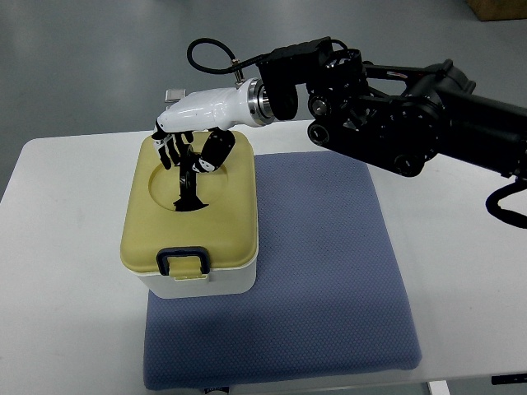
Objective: Open white storage box with right hand
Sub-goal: 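Close the right hand's fingers around the black lid handle, then lift the yellow lid off the box and carry it onto the blue cushion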
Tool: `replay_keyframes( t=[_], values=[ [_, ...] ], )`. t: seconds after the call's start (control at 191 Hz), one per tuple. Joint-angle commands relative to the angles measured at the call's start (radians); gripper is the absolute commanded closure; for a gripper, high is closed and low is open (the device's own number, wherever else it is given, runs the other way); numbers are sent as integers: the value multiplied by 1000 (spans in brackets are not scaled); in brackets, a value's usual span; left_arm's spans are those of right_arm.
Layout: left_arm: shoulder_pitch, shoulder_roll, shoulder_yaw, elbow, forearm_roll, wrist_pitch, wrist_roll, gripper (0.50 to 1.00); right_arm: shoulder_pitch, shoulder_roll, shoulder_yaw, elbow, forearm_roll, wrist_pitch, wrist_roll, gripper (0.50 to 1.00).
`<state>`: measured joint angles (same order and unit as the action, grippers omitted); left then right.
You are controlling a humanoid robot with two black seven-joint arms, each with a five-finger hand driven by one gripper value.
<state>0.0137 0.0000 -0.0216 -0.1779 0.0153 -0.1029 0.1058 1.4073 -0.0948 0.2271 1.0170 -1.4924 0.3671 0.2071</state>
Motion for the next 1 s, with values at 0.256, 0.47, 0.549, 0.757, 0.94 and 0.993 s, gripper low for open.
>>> replay_keyframes(
  t=[0.256,0.47,0.549,0.757,0.94,0.993],
  values=[
    [0,0,-1,0,0,0,0,500,9,-10,0,17,4,-4,3,1000],
    [0,0,-1,0,0,0,0,500,67,-52,3,55,43,9,5,1000],
    [0,0,0,0,0,0,0,500,102,-80,3,74,95,29,5,1000],
    [0,0,0,0,0,0,0,500,156,-172,3,101,138,73,5,1000],
    [0,0,2,0,0,0,0,500,154,-299,3,137,130,174,5,1000],
    [0,0,2,0,0,0,2,500,150,-344,1,140,124,211,6,1000]
  ],
)
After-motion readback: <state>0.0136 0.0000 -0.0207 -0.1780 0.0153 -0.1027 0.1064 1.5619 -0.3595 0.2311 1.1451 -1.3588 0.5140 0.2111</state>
